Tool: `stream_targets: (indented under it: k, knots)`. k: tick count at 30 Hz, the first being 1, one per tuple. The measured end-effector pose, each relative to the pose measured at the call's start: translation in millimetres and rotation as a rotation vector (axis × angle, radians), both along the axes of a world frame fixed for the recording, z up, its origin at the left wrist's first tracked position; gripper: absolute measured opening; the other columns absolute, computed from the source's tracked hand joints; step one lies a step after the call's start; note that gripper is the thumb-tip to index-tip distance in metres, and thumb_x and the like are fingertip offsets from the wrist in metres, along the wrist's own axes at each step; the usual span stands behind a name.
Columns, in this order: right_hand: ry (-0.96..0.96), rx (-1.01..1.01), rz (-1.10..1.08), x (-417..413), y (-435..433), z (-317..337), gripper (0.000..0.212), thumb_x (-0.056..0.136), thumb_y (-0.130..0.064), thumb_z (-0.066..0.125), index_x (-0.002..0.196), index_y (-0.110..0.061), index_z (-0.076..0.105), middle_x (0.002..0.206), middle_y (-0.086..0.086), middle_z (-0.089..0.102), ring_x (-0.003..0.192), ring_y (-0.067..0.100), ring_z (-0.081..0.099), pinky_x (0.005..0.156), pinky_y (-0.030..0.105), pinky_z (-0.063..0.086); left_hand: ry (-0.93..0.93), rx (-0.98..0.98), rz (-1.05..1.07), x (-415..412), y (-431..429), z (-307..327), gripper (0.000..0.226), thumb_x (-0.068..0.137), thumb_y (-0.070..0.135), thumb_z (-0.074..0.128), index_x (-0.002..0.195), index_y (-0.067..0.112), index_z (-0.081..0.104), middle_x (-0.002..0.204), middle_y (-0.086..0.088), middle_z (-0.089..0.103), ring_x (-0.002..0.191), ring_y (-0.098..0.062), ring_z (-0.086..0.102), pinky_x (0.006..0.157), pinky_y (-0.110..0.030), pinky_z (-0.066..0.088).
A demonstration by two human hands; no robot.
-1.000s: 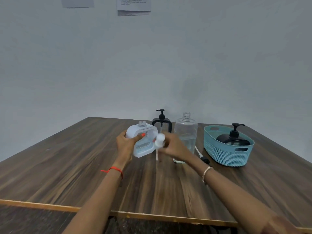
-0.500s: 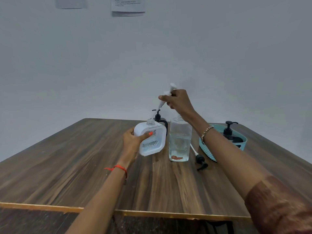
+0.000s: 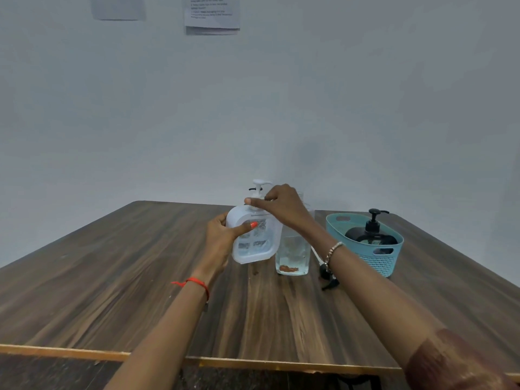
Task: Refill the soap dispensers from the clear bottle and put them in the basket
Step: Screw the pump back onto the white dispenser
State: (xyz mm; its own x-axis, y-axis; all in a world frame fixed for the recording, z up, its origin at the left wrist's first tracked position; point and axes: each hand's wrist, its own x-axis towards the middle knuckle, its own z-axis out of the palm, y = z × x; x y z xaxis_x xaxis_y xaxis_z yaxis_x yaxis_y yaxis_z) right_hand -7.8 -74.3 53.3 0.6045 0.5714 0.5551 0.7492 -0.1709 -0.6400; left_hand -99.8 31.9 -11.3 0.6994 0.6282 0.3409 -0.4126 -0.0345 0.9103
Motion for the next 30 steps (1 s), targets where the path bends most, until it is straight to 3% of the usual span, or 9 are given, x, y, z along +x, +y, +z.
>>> stream_targets:
  k: [2,5,8,11,14,17,19,24,30]
  knots:
    - [0.025,0.07,0.002,-0.2,-5.9,0.9,0.048,0.08,-0.032,0.071,0.048,0.002,0.06,0.048,0.01,0.06,0.046,0.01,0.044,0.046,0.012,0.03,-0.014,-0.023,-0.004,0.3,1.4,0.4,0.026,0.07,0.006,0.077,0.09,0.016,0.064,0.09,-0.006,0.069,0.075,-0.019,0.068,0.056,-0.025,0.057]
    - [0.067,0.202,0.016,1.8,-14.1,3.6,0.03,0.082,-0.014,0.064,0.073,0.014,0.068,0.077,0.035,0.063,0.062,0.031,0.051,0.053,0.011,0.034,-0.012,-0.036,-0.011,0.1,2.0,3.0,0.025,0.071,0.006,0.077,0.09,0.015,0.064,0.09,-0.007,0.069,0.073,-0.018,0.068,0.055,-0.025,0.057]
    - [0.165,0.163,0.05,1.5,-16.5,9.1,0.018,0.082,-0.003,0.058,0.092,0.006,0.069,0.096,0.018,0.069,0.077,0.018,0.06,0.06,0.009,0.042,-0.013,-0.027,-0.03,0.9,-0.3,6.6,0.023,0.071,0.006,0.076,0.088,0.014,0.064,0.089,-0.007,0.069,0.067,-0.014,0.069,0.054,-0.025,0.056]
    - [0.277,0.139,0.149,1.0,-15.0,9.8,0.035,0.08,0.004,0.059,0.114,-0.001,0.064,0.105,0.009,0.066,0.091,0.016,0.06,0.079,0.019,0.048,-0.013,-0.03,-0.057,3.5,-1.9,9.1,0.021,0.073,0.006,0.075,0.089,0.013,0.063,0.089,-0.009,0.068,0.066,-0.015,0.069,0.053,-0.024,0.056]
    - [0.279,0.206,0.134,2.5,-18.2,7.2,0.03,0.075,-0.004,0.073,0.105,-0.004,0.069,0.09,0.01,0.069,0.082,0.021,0.064,0.081,0.029,0.053,-0.01,-0.046,-0.077,4.6,-2.1,9.7,0.024,0.073,0.006,0.075,0.093,0.01,0.063,0.093,-0.011,0.069,0.077,-0.024,0.068,0.055,-0.026,0.057]
    - [0.286,0.266,0.141,6.2,-24.1,6.6,0.023,0.073,-0.011,0.077,0.095,-0.011,0.069,0.07,0.002,0.063,0.068,0.014,0.06,0.065,0.012,0.051,-0.022,-0.073,-0.098,4.7,-1.5,8.4,0.03,0.072,0.005,0.074,0.1,0.006,0.063,0.096,-0.013,0.069,0.08,-0.026,0.069,0.059,-0.031,0.058]
    - [0.297,0.24,0.148,7.0,-25.0,7.2,0.022,0.076,-0.009,0.074,0.097,-0.012,0.068,0.075,0.0,0.064,0.073,0.013,0.06,0.066,0.011,0.05,-0.011,-0.07,-0.088,5.1,-0.7,9.3,0.033,0.071,0.005,0.075,0.102,0.004,0.063,0.099,-0.015,0.068,0.084,-0.029,0.068,0.066,-0.036,0.059]
    - [0.32,0.133,0.183,7.0,-24.9,10.3,0.038,0.075,-0.006,0.073,0.113,-0.008,0.066,0.099,0.006,0.069,0.09,0.021,0.065,0.088,0.035,0.052,-0.039,-0.076,-0.187,3.3,-5.7,14.0,0.035,0.058,0.011,0.078,0.091,0.008,0.065,0.092,-0.016,0.07,0.076,-0.026,0.07,0.065,-0.037,0.059]
    - [0.208,0.098,0.099,-0.9,-27.9,10.9,0.035,0.069,-0.025,0.081,0.083,0.005,0.069,0.072,0.009,0.064,0.063,0.017,0.057,0.061,0.027,0.045,-0.001,0.023,-0.208,5.2,-12.7,19.5,0.025,0.07,-0.001,0.074,0.089,0.011,0.063,0.085,-0.009,0.07,0.068,-0.019,0.07,0.055,-0.027,0.056]
